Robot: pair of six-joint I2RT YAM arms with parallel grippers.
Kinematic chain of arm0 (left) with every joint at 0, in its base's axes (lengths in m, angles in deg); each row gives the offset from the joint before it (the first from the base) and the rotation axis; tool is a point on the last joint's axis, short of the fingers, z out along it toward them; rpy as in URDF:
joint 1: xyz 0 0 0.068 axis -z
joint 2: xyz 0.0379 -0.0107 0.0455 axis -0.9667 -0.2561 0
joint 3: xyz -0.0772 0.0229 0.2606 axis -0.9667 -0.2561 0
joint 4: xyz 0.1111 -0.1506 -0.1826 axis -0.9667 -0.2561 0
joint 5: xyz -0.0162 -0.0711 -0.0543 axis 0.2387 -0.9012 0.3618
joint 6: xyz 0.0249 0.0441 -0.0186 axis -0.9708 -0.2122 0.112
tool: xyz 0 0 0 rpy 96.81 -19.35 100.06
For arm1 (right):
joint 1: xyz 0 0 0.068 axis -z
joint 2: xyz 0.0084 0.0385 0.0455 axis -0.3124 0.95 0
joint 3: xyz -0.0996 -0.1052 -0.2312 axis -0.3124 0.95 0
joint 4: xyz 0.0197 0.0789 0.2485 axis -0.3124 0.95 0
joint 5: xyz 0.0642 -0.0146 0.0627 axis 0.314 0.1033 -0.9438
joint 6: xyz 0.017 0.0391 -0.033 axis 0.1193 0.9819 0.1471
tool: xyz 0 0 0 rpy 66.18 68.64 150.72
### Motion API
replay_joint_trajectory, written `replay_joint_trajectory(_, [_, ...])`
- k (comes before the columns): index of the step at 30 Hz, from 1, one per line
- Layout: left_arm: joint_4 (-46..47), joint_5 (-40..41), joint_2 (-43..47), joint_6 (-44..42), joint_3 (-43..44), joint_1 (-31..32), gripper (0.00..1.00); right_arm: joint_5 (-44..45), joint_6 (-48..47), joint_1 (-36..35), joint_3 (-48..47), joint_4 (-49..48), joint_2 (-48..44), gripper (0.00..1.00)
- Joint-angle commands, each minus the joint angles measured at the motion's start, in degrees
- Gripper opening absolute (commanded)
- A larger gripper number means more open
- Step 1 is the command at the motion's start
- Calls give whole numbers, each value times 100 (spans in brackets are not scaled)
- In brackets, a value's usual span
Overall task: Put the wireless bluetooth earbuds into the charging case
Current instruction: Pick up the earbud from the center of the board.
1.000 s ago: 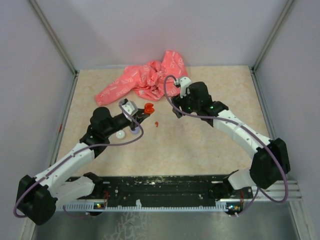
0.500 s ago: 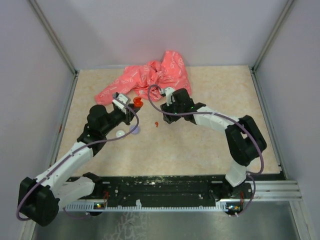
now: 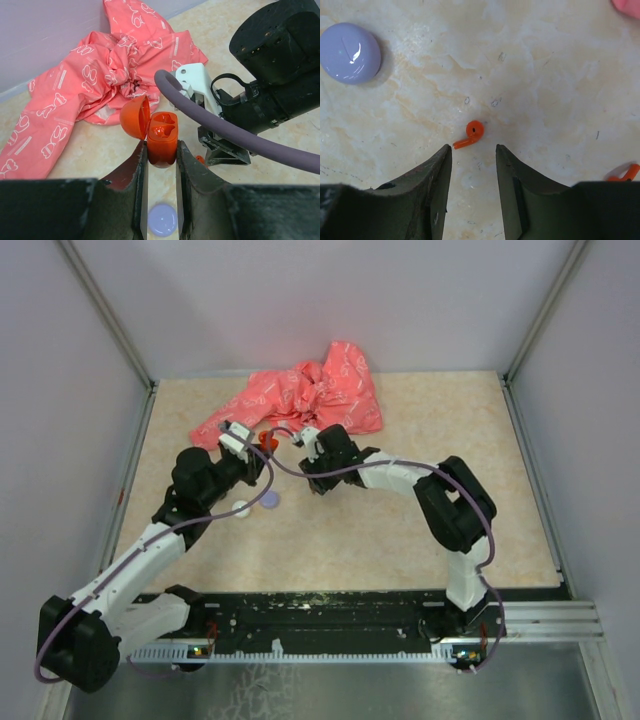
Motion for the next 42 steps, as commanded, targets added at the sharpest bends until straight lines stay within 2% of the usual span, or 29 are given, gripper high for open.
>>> replay_joint_trajectory(1, [72,111,50,101,156,-55,0,84,-168,-81,-441,-172,202,41])
replay_joint_trajectory(7, [165,70,111,95,102,-70,0,191,-327,-142,-623,-6,406,40])
replay_joint_trajectory(13, [180,-22,105,109,101,-71,0,190,-375,-183,-734,75,535,34])
replay_joint_trajectory(23, [226,-120,112,148,93,-76,0,330,-530,-220,-845,288,722,33])
replay_joint_trajectory(29, [235,-203,68,168,100,-87,0,522,-623,-256,-870,432,791,28])
replay_joint_trajectory(31, [235,-234,59,181,102,-87,0,582,-669,-251,-837,481,764,27])
replay_joint_trajectory(34, [245,-263,49,198,102,-91,0,672,-686,-254,-799,611,694,19])
replay_joint_trajectory(42, [291,-340,24,266,80,-96,0,965,-624,-251,-339,648,35,18])
